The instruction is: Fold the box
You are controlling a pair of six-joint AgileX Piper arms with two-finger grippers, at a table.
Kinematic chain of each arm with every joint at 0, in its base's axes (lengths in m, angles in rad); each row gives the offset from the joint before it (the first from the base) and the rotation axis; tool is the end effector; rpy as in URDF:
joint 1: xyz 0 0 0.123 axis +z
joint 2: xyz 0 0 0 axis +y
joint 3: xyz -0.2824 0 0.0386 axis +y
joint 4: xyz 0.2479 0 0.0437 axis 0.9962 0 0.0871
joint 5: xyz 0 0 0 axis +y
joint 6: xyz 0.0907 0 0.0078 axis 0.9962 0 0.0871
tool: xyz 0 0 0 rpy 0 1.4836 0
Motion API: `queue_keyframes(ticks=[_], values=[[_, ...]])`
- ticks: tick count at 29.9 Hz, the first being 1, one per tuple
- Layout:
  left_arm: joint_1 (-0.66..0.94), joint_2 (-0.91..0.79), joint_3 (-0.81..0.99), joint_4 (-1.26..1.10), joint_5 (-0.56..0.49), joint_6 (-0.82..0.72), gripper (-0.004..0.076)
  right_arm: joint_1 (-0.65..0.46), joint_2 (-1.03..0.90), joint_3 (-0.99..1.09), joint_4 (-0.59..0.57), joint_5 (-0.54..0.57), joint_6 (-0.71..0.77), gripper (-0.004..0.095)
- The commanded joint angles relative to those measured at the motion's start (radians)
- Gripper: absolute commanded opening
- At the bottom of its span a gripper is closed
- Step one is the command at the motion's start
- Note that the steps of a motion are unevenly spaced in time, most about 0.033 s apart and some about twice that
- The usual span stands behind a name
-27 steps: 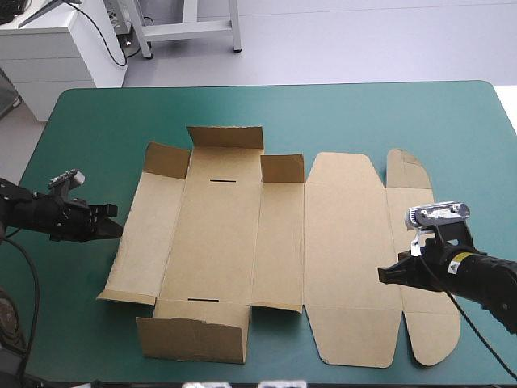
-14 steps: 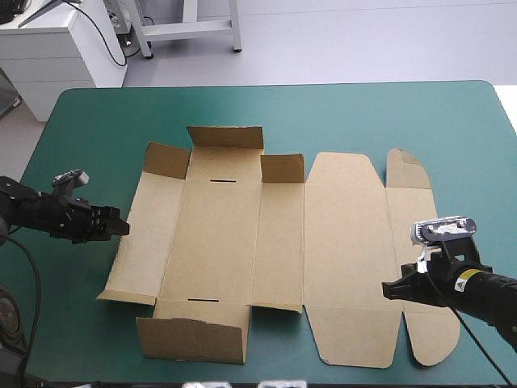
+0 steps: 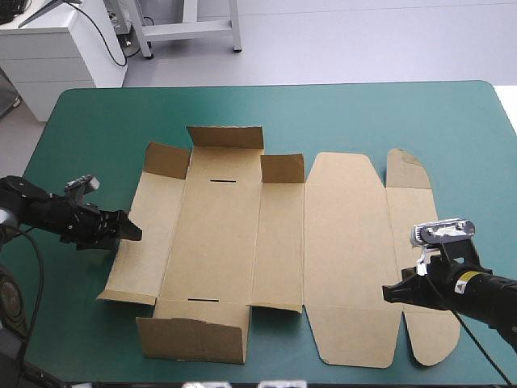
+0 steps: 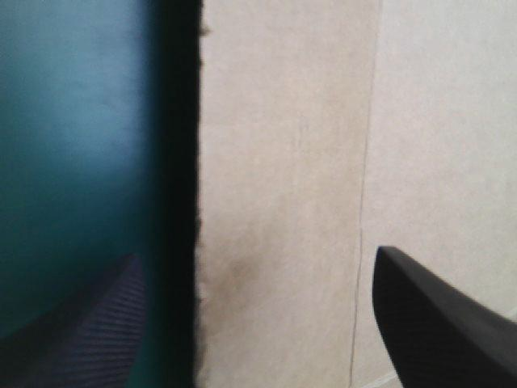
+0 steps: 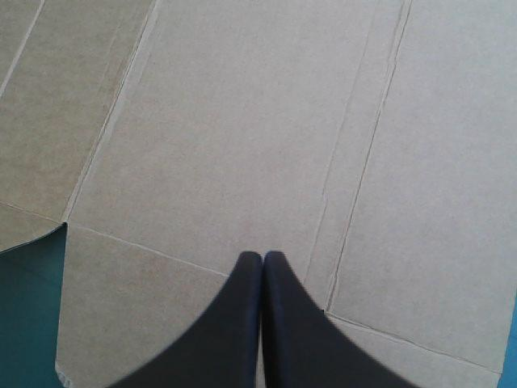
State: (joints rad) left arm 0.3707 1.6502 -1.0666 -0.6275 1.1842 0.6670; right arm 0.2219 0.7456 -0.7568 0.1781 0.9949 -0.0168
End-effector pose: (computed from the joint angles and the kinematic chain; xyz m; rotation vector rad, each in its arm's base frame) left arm 0.2877 0.0587 0.2250 0.0290 2.8459 -0.7960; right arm 0.1167 0.0402 0.3194 -0.2394 2.4609 0.3147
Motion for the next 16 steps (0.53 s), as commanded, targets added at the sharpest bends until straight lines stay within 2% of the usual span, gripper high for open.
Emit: queue_keyframes(ticks=[1, 10, 13, 15, 16], values=[[-0.052, 0.000, -0.028, -0.066, 0.073, -0.009, 0.0554, -0.007, -0.006, -0.026, 0.011, -0.040, -0.011, -0.0021], [-0.142, 0.017, -0.028, -0.155, 0.112, -0.053, 0.0531, -0.007, -0.006, -0.026, 0.009, -0.044, -0.013, -0.0021], [-0.142, 0.017, -0.028, -0.188, 0.112, -0.065, 0.0430, -0.007, -0.006, -0.026, 0.009, -0.045, -0.013, -0.0021], [-0.142, 0.017, -0.028, -0.179, 0.112, -0.115, 0.0304, -0.007, -0.006, -0.026, 0.009, -0.046, -0.013, -0.0021], [-0.142, 0.017, -0.028, -0.171, 0.112, -0.135, 0.0216, -0.007, -0.006, -0.026, 0.009, -0.047, -0.013, -0.0021]])
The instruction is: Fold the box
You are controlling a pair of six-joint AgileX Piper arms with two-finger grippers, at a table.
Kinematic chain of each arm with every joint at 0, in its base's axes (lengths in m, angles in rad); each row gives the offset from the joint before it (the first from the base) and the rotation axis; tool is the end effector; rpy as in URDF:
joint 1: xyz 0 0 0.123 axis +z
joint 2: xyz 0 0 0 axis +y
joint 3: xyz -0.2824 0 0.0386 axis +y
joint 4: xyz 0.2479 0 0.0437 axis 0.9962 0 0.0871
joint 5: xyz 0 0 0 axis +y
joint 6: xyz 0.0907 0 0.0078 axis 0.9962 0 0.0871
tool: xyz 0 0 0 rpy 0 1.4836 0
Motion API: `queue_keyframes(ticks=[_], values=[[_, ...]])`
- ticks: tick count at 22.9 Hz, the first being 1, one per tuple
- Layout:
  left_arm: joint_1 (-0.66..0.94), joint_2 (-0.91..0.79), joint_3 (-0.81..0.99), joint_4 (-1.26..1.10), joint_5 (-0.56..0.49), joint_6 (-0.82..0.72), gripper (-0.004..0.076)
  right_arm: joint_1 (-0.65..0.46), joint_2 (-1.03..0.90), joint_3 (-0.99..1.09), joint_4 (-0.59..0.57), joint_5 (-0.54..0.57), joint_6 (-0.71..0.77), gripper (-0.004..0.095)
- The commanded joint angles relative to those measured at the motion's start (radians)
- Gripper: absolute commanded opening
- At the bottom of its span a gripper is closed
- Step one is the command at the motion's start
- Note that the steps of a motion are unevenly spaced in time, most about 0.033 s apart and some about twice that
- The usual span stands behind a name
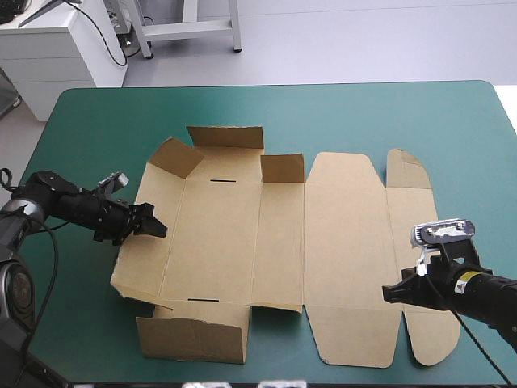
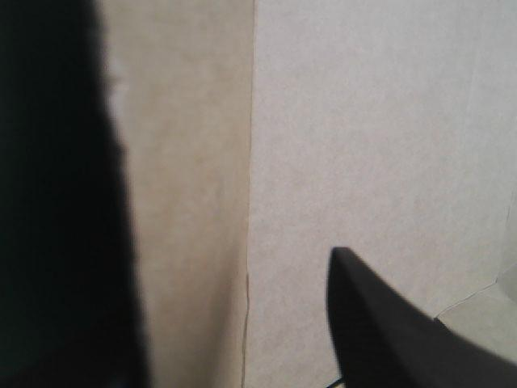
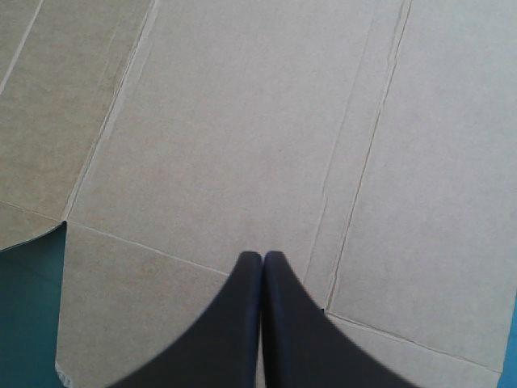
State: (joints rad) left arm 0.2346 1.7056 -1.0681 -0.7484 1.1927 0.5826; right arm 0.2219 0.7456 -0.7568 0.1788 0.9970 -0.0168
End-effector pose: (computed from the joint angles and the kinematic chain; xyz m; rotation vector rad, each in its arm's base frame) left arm 0.3028 0.0131 0.2148 -0.0019 2.8566 -1.0064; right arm 0.1166 0.0403 0.3193 -0.2396 2.4629 0.3156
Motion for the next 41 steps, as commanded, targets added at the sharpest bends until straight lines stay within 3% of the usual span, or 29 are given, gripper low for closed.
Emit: queue_keyframes(ticks=[1, 2, 7, 10, 19, 24, 31, 38, 41], values=[[-0.006, -0.038, -0.026, -0.037, 0.103, -0.076, 0.0121, -0.007, -0.006, -0.026, 0.008, -0.050, -0.013, -0.0021], [-0.006, -0.038, -0.026, -0.012, 0.105, -0.087, -0.0003, -0.007, -0.006, -0.026, 0.008, -0.050, -0.013, -0.0021], [-0.006, -0.041, -0.028, 0.029, 0.105, -0.129, -0.0008, -0.007, -0.006, -0.026, 0.008, -0.050, -0.013, -0.0019], [-0.046, -0.063, -0.122, 0.218, 0.105, -0.204, -0.0008, -0.007, -0.006, -0.026, 0.008, -0.053, -0.013, -0.0020], [-0.491, -0.035, -0.632, 0.748, 0.097, -0.224, -0.0008, -0.007, -0.006, -0.026, 0.008, -0.052, -0.013, -0.0019], [-0.646, 0.020, -0.803, 0.915, 0.093, -0.089, -0.0008, -0.007, -0.006, -0.026, 0.008, -0.052, -0.013, -0.0019], [-0.836, 0.083, -0.851, 1.366, -0.067, -0.108, -0.0008, -0.007, -0.006, -0.026, 0.011, -0.052, -0.011, -0.0020], [-0.921, 0.096, -0.842, 1.408, -0.263, -0.204, -0.0008, -0.007, -0.006, -0.026, 0.004, -0.055, -0.009, -0.0021], [-0.945, 0.096, -0.842, 1.431, -0.259, -0.204, -0.0008, -0.007, -0.006, -0.026, 0.004, -0.058, -0.009, -0.0020]])
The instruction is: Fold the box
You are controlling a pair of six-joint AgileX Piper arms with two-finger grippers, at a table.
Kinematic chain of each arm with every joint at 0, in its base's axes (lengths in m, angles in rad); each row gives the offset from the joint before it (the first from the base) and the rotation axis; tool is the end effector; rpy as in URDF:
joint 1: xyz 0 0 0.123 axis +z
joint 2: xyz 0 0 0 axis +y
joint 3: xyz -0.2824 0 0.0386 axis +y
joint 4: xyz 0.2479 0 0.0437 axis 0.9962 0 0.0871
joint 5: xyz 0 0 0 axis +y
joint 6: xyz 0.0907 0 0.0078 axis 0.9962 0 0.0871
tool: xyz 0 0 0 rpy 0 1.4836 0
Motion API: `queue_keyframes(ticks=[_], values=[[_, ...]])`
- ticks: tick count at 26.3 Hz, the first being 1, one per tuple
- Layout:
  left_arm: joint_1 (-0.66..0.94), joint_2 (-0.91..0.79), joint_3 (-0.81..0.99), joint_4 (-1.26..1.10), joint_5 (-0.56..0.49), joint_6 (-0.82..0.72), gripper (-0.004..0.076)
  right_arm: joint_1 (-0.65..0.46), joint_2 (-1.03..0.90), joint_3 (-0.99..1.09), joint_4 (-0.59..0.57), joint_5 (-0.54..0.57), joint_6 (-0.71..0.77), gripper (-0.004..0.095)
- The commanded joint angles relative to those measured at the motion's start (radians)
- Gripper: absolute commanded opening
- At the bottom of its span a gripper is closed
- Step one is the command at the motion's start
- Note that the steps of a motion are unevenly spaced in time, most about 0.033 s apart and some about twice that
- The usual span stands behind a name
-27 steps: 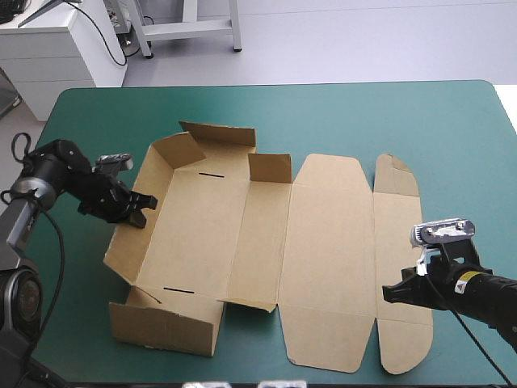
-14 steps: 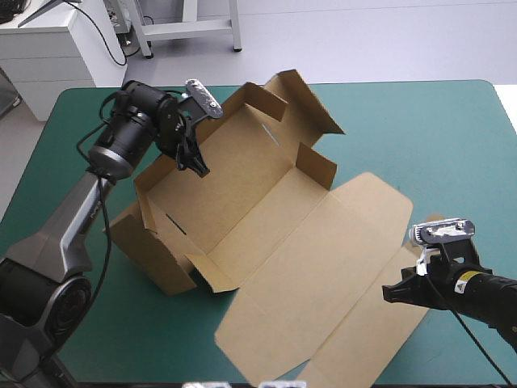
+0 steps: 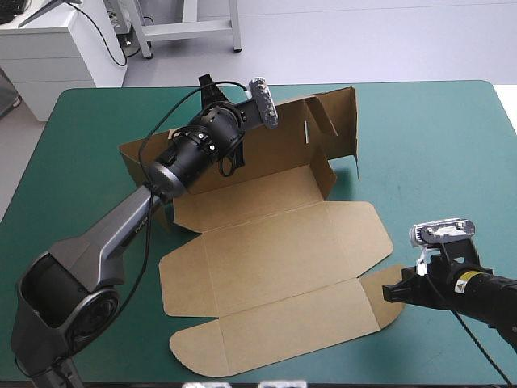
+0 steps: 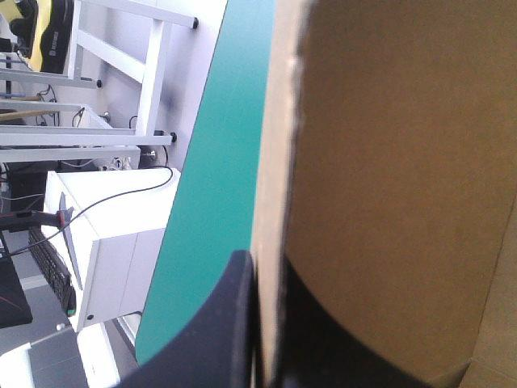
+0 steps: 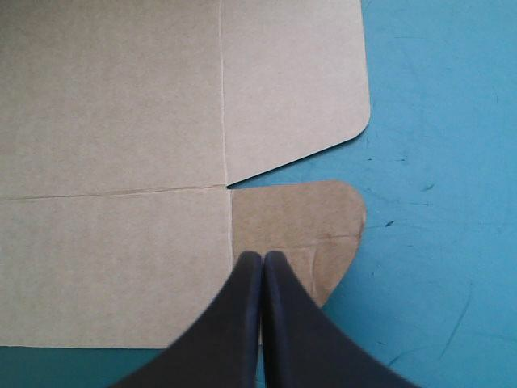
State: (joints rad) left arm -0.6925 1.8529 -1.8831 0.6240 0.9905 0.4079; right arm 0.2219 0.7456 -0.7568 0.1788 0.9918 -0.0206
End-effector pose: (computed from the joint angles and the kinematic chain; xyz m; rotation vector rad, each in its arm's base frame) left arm 0.3508 -0.2332 0.3791 1.3574 1.8666 0.6422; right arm 0.1169 0.0403 0.3196 -0.2431 2.4571 0.3141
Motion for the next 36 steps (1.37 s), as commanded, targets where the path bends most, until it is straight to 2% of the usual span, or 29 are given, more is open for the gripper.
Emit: queue_keyframes(ticks=[1, 4, 9, 13, 16, 21, 25, 30, 36], values=[[-0.033, -0.052, -0.020, 0.094, -0.064, -0.030, -0.0008, -0.007, -0.006, -0.026, 0.004, -0.064, 0.006, -0.0021], [-0.068, -0.061, 0.051, 0.234, -0.109, -0.097, -0.0008, -0.007, -0.006, -0.026, 0.004, -0.092, 0.021, -0.0021], [-0.155, -0.104, 0.262, 0.618, -0.216, -0.392, -0.0008, -0.007, -0.006, -0.026, -0.001, -0.092, 0.031, -0.0019], [-0.206, -0.129, 0.435, 0.998, -0.207, -0.675, -0.0008, -0.007, -0.006, -0.026, -0.007, -0.092, 0.036, -0.0020], [-0.238, -0.153, 0.564, 1.160, -0.198, -0.827, -0.0008, -0.007, -0.006, -0.033, -0.008, -0.092, 0.036, -0.0019], [-0.260, -0.174, 0.679, 1.164, -0.142, -0.866, -0.0008, -0.007, 0.002, -0.082, -0.044, -0.091, 0.053, -0.0019], [-0.262, -0.174, 0.689, 1.164, -0.094, -0.866, -0.0008, -0.007, 0.056, -0.177, -0.075, -0.091, 0.056, -0.0019], [-0.262, -0.174, 0.689, 1.164, -0.102, -0.854, -0.0008, -0.007, 0.220, -0.350, -0.139, -0.071, 0.056, -0.0019], [-0.262, -0.174, 0.689, 1.164, -0.113, -0.808, -0.0008, -0.007, 0.471, -0.689, -0.184, 0.016, -0.021, -0.0020]])
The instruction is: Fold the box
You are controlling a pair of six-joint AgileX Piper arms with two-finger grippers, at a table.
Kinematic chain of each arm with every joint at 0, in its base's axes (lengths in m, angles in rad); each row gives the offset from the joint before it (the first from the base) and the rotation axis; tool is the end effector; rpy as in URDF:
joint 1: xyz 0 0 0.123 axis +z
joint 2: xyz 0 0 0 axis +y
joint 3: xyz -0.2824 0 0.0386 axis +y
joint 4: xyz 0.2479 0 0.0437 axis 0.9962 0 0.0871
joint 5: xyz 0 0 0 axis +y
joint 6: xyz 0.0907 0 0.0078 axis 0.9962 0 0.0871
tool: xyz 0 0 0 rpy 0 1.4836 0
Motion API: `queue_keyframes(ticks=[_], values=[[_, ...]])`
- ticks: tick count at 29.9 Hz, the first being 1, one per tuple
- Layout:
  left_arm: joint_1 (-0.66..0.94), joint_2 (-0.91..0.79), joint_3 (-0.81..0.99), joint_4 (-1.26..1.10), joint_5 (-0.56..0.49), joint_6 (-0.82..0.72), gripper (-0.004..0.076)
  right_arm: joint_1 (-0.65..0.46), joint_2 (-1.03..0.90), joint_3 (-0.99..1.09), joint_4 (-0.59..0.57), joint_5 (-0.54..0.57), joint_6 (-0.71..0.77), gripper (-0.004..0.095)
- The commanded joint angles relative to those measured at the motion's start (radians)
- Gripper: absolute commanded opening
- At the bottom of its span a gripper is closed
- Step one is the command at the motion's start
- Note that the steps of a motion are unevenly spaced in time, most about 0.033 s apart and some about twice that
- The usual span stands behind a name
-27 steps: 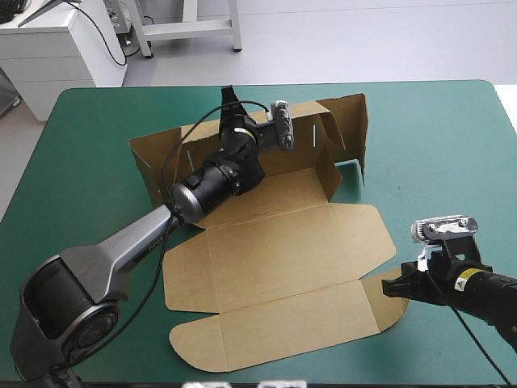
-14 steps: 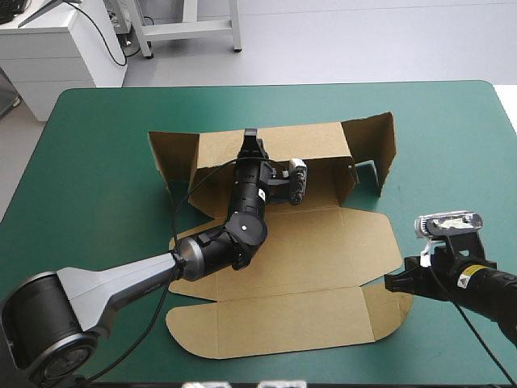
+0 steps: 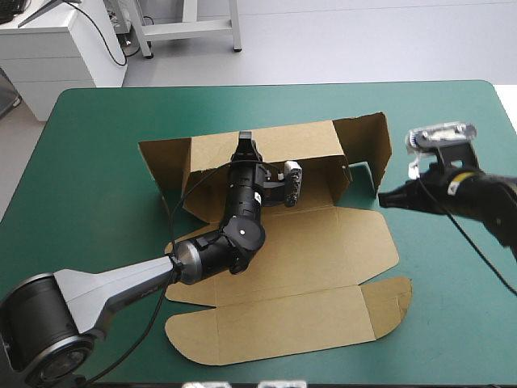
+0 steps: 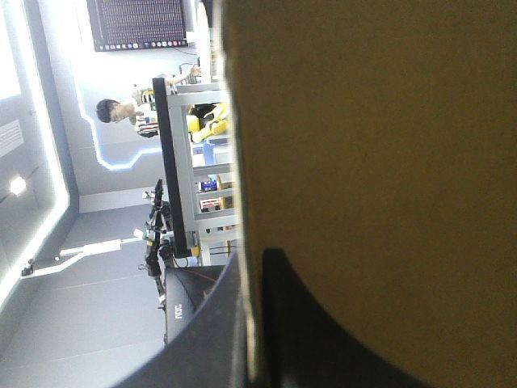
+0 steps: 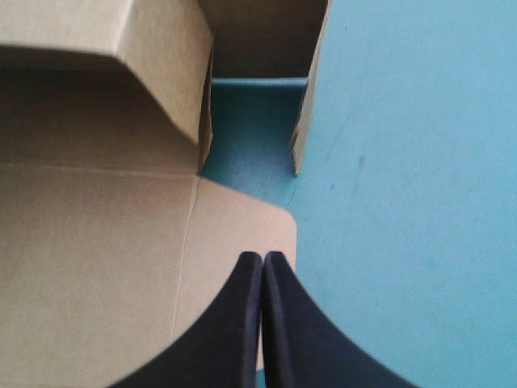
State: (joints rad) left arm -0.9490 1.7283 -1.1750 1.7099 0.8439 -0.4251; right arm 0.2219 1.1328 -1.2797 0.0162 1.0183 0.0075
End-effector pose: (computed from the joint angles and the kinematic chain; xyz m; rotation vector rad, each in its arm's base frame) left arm 0.2730 -0.2651 0.2841 1.4213 1.2758 1.0538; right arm 0.2127 0.0493 0.4103 -0.2491 2.3456 0.1323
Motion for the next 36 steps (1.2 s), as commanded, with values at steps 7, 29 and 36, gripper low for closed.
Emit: queue_keyframes(ticks=[7, 29, 36], values=[[-0.005, -0.049, -0.019, 0.078, 0.032, 0.029, -0.0008, -0.076, 0.384, -0.563, 0.044, 0.091, -0.110, -0.0020], [-0.018, -0.049, -0.019, 0.078, 0.054, 0.025, -0.0008, -0.185, 0.758, -0.890, 0.262, 0.117, -0.158, -0.0021], [-0.035, -0.105, -0.063, -0.003, 0.059, 0.128, 0.0017, -0.195, 0.748, -0.890, 0.211, 0.135, -0.131, -0.0021]])
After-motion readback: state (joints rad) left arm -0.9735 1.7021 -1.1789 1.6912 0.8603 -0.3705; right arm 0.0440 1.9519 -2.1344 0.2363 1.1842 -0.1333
